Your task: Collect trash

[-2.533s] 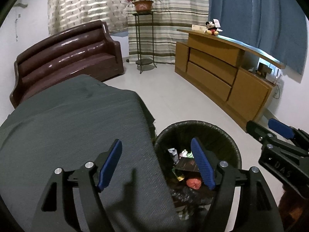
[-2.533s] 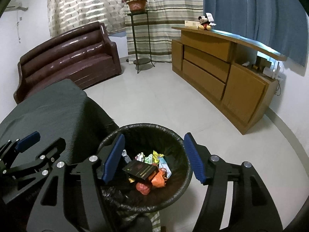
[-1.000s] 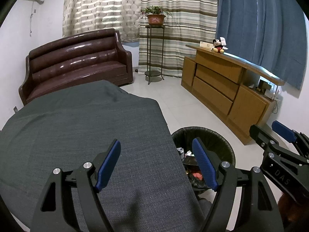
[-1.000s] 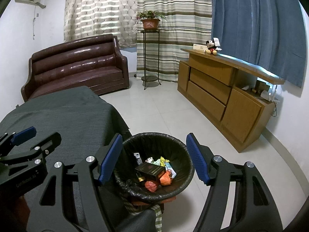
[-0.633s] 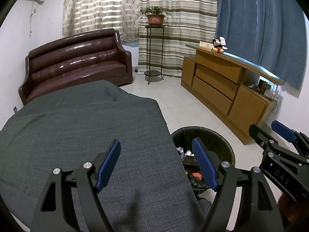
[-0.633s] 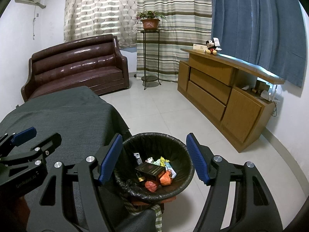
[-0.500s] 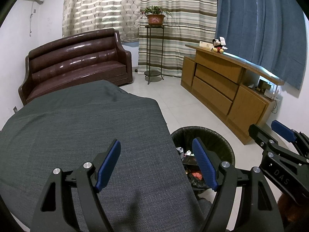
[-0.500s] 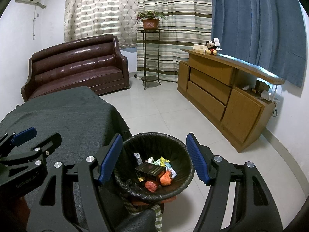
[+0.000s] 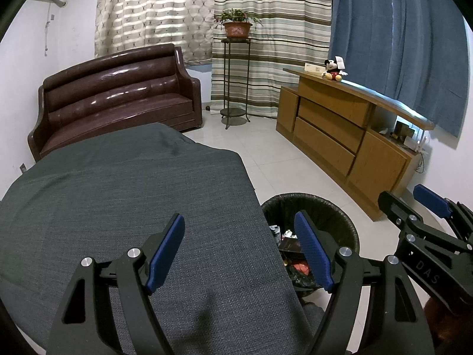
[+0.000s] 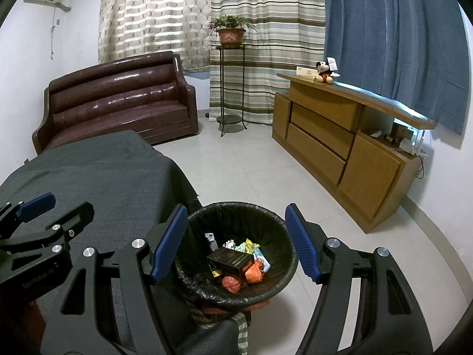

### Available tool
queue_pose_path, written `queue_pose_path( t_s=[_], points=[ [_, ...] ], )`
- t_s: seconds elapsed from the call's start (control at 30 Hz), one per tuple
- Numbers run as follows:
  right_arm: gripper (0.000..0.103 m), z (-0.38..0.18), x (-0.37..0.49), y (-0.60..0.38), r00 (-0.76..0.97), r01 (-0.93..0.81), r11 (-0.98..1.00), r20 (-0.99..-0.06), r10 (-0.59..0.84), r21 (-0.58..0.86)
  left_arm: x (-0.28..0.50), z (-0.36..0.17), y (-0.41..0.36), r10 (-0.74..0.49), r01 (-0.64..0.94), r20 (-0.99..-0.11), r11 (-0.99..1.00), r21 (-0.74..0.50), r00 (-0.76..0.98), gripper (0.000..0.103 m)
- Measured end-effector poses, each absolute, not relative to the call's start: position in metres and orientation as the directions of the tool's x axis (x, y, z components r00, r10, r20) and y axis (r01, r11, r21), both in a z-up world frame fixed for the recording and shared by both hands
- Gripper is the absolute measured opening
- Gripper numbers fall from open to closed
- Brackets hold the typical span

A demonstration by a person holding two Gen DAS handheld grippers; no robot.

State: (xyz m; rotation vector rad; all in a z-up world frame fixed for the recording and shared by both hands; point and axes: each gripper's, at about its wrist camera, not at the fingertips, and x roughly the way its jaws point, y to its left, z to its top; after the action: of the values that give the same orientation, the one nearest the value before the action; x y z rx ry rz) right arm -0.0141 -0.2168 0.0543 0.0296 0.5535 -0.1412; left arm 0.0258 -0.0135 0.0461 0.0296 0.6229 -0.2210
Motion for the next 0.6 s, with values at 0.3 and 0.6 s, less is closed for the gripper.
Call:
queue_pose_path(
  t_s=[0.3, 0.6],
  points=[
    [0.067, 0.0541, -0.0141, -0.2162, 0.841, 0.141, 0.99, -0.526, -0.126, -0.011, 0.0258, 0.0462, -0.0122, -0.197, 0.214, -0.58, 0.976, -0.04, 0.79, 0.074],
    [0.067, 0.0546, -0.0146, -0.2149, 0.842, 0.142, 0.99, -0.524, -0.127, -0.013, 0.0259, 0.0476, -0.0116, -0.198, 0.213, -0.578, 0.976, -0.042, 0.791, 0.074]
  ],
)
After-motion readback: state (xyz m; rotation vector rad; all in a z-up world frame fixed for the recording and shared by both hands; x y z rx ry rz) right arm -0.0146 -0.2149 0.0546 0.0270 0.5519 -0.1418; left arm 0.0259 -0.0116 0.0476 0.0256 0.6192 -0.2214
